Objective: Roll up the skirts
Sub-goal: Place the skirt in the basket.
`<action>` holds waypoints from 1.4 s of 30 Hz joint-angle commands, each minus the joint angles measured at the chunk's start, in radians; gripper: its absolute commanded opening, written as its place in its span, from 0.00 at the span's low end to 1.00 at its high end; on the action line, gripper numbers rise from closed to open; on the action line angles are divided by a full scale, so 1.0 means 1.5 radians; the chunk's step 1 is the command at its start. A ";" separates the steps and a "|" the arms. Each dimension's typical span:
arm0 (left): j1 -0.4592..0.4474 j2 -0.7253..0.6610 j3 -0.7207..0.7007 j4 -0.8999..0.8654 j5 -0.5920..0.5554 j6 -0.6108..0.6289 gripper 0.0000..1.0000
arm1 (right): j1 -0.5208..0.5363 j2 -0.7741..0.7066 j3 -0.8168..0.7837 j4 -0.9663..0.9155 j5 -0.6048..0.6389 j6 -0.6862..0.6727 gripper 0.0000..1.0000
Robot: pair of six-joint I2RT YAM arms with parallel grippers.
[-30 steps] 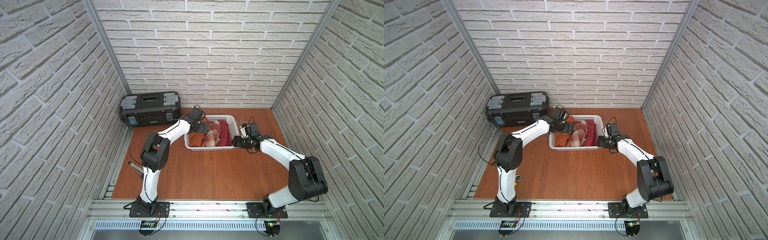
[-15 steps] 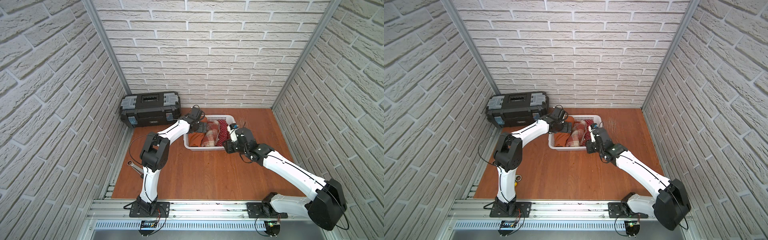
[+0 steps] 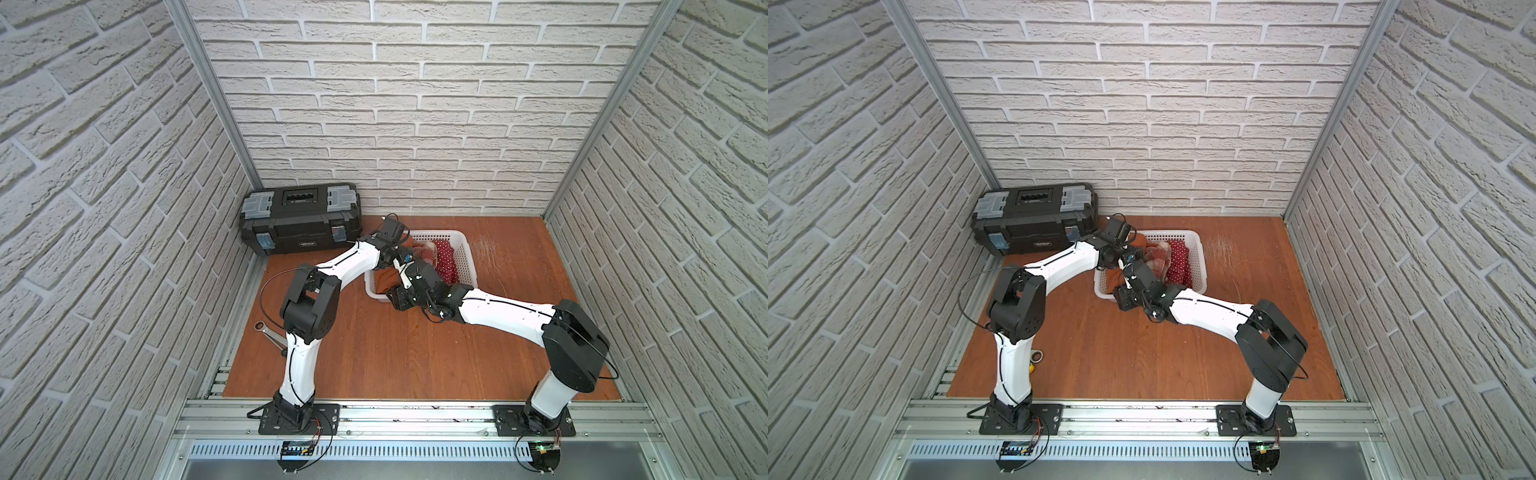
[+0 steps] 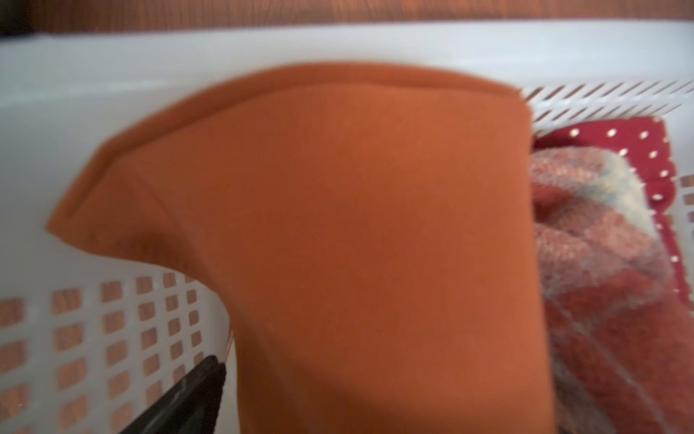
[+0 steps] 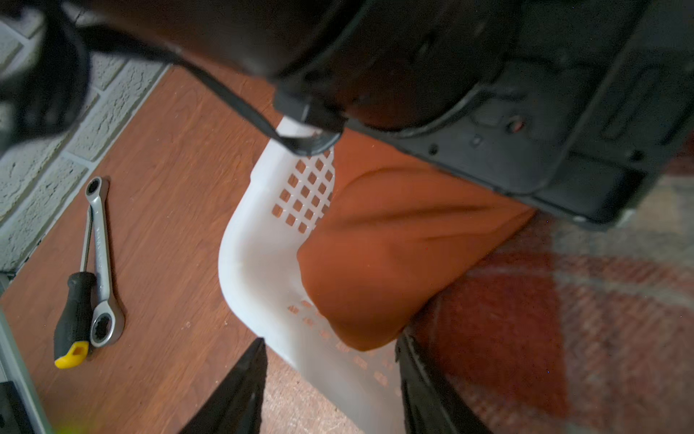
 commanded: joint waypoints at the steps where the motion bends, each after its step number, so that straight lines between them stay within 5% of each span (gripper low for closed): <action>1: 0.012 0.003 -0.021 -0.003 -0.005 -0.005 0.98 | 0.003 0.000 0.025 0.028 0.054 0.020 0.58; 17: 0.026 -0.006 -0.060 0.035 0.024 -0.021 0.98 | 0.002 0.143 0.146 -0.017 0.092 0.017 0.55; 22: 0.029 -0.013 -0.070 0.046 0.035 -0.025 0.98 | 0.002 0.201 0.181 -0.082 0.111 0.025 0.19; 26: 0.034 -0.019 -0.070 0.050 0.042 -0.023 0.98 | 0.002 0.215 0.159 -0.090 0.117 0.046 0.02; 33: 0.054 -0.024 -0.027 0.047 0.072 -0.006 0.98 | -0.001 0.238 0.159 -0.130 0.119 0.065 0.02; 42: 0.096 0.005 0.144 -0.025 0.138 0.033 0.98 | -0.005 0.269 0.163 -0.154 0.083 0.077 0.02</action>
